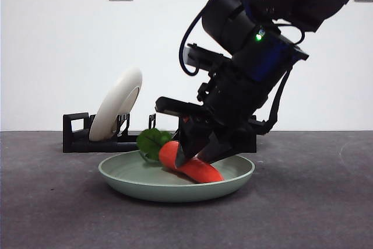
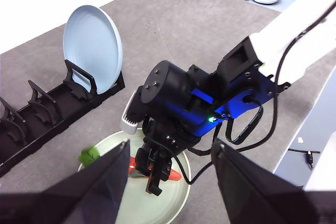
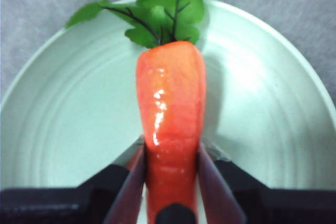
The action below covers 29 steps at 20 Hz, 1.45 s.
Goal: Take the green plate from the plate rack,put the plate on the table,take the carrot from the table,put the carrot in the plate
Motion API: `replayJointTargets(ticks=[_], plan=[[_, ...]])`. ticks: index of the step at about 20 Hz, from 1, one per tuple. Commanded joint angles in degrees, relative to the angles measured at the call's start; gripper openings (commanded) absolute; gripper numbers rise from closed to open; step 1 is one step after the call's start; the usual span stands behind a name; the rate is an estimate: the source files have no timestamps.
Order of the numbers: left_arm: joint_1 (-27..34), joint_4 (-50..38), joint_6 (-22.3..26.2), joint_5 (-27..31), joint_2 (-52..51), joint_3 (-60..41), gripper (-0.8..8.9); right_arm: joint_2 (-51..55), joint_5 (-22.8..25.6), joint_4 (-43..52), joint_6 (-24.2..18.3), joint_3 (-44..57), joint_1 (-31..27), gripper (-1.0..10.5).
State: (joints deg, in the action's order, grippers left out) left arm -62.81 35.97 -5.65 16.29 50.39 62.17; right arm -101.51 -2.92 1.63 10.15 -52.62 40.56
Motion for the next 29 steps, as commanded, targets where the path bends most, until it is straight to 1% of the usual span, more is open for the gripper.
replayJointTargets(ticks=[1,5,6,9,11,13,14,18,19,22,26,29], plan=[[-0.2,-0.2,-0.4,0.0,-0.1,-0.1,2.65,-0.8,0.0,-0.3,0.5,0.1,0.1,0.5],[-0.2,-0.2,-0.4,0.0,-0.1,-0.1,2.65,0.7,-0.1,-0.4,0.5,0.1,0.2,4.7],[-0.2,-0.3,-0.4,0.1,-0.1,-0.1,2.65,1.9,-0.1,-0.5,0.5,0.0,0.2,5.1],[-0.2,-0.2,-0.4,0.1,-0.1,-0.1,2.65,7.3,-0.1,-2.2,0.5,0.0,0.2,5.1],[-0.2,-0.2,-0.4,0.1,-0.1,-0.1,2.65,13.0,-0.1,-6.8,0.5,0.0,0.2,5.0],[-0.2,0.2,-0.4,0.1,-0.1,-0.1,2.65,20.0,-0.3,-14.3,0.5,0.0,0.2,5.0],[-0.2,0.8,-0.4,0.1,-0.1,-0.1,2.65,24.2,-1.5,-19.1,0.5,0.0,0.2,5.0],[-0.2,3.5,-0.4,0.0,-0.1,-0.1,2.65,38.6,-9.2,-37.3,0.5,0.0,0.2,5.0],[-0.2,4.3,-0.4,0.0,-0.1,-0.1,2.65,41.8,-10.3,-41.6,0.5,0.0,0.2,5.0],[-0.2,6.6,-0.4,-0.3,-0.1,-0.1,2.50,49.6,-10.7,-51.4,0.5,0.0,0.2,5.0],[-0.2,8.5,-0.4,-0.4,-0.1,-0.1,2.50,54.4,-10.7,-56.0,0.5,0.0,0.2,4.9],[-0.2,9.8,-0.7,-1.0,-0.1,-0.1,2.47,56.9,-10.7,-57.5,0.5,0.0,0.2,3.5]])
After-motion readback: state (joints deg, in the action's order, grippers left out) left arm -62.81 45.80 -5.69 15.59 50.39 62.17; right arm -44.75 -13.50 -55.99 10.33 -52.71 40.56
